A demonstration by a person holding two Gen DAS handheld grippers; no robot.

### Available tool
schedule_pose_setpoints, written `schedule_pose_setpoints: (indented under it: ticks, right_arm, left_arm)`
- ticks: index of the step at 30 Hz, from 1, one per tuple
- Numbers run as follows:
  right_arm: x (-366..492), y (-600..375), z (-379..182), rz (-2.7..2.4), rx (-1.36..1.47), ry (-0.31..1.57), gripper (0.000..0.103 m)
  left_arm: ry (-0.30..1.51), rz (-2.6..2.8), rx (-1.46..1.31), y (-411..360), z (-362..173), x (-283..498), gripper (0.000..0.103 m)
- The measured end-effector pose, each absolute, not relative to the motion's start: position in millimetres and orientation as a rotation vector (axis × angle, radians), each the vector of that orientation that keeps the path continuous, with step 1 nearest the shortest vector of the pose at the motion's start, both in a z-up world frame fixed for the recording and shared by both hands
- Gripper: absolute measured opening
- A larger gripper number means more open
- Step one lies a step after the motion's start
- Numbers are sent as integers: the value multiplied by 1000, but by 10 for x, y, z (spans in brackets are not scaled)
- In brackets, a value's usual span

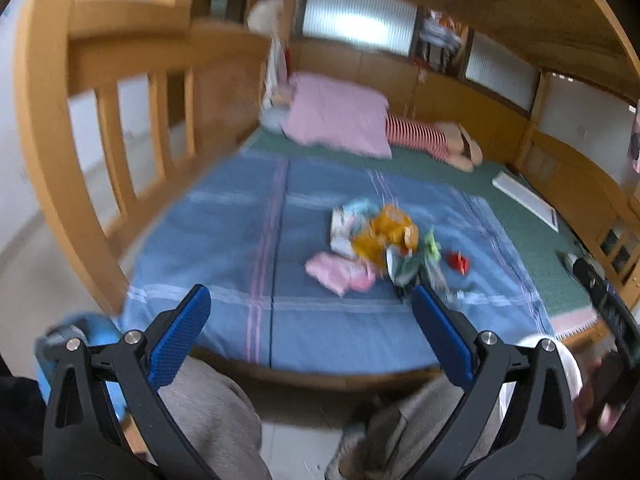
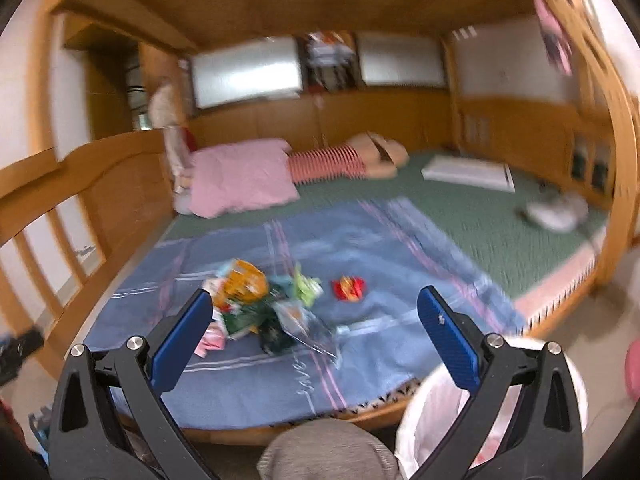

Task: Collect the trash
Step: 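Grasp the clear plastic bag with the right gripper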

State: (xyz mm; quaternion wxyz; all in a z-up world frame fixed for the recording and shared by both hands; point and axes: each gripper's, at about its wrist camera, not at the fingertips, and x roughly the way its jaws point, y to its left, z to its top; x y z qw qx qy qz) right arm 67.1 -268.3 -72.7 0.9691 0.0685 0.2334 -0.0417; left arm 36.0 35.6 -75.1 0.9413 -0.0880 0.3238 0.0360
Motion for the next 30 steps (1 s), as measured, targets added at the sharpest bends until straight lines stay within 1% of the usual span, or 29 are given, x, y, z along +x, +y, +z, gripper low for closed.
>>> schedule_pose_setpoints:
  ticks: [5, 10, 14, 18, 23, 27, 29, 30]
  right_arm:
    - [1057, -2847, -1155, -94, 125, 597, 100]
    - [1583, -2767, -1664, -40, 114, 743, 100]
    - [2021, -2662, -2004, -11, 53, 834, 100]
    - [2356, -2592, -2213, 27, -10, 889, 100]
    - [2623, -2439, -2332, 125, -56, 945, 99]
    - [2806, -2297, -2456, 157, -100, 1023, 85]
    - [2892, -2263, -2527, 152, -108, 1062, 73]
    - [2939, -2269, -2566, 142, -114, 1086, 70]
  left_arm:
    - [787, 31, -209, 490, -1174, 541, 100]
    - [796, 50, -201, 625, -1258, 725, 100]
    - [798, 77, -177, 733, -1273, 891, 100]
    - [819, 95, -180, 805, -1333, 1037, 100]
    - [842, 111, -179, 802, -1413, 1187, 100]
    - [859, 115, -167, 782, -1465, 1270, 100]
    - [861, 118, -165, 777, -1473, 1290, 100]
    - [861, 121, -165, 778, -1479, 1292, 100]
